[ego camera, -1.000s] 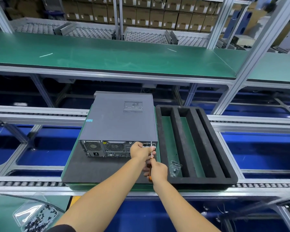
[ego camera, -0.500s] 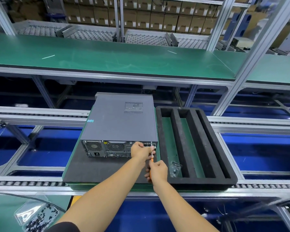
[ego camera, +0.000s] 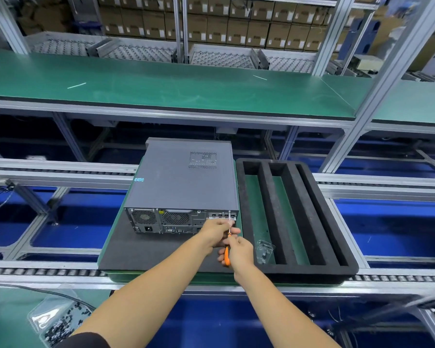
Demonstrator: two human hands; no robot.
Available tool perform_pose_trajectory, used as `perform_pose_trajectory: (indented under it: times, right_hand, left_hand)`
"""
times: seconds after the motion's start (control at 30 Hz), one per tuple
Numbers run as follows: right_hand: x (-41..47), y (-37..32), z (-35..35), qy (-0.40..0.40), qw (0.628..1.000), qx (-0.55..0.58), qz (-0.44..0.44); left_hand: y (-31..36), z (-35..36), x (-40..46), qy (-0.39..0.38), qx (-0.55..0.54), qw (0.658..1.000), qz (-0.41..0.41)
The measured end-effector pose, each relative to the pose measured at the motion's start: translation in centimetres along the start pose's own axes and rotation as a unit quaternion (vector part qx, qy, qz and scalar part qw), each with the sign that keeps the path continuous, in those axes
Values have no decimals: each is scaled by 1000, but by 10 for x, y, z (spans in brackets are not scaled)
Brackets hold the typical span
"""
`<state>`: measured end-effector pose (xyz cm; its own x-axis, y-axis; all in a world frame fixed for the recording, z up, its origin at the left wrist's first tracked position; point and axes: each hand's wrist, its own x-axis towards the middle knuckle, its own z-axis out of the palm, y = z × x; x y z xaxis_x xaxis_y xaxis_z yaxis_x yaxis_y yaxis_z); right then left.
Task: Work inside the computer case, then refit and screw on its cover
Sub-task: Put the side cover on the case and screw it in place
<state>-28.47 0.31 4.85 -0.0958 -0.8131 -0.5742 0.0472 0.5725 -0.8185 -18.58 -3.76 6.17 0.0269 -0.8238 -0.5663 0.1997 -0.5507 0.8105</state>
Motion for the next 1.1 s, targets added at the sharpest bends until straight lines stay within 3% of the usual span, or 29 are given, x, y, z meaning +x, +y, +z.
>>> perform_pose_trajectory:
  times: [0.43,0.63,0.9,1.1]
  right_hand:
    - [-8,-2,14,-62,995,52,49]
    - [-7,5,10,-65,994,-72,-46]
    - [-9,40,43,-159,969,-173,-79]
    - [-12,70,76,-244,924,-284,-86]
  left_hand:
    - [6,-6,-3,46,19,998,32]
    - [-5,-20,-9,69,-23,993,90]
    - [-54,-68,-29,211,-89,965,126]
    - [-86,-136,-59,264,13,960,92]
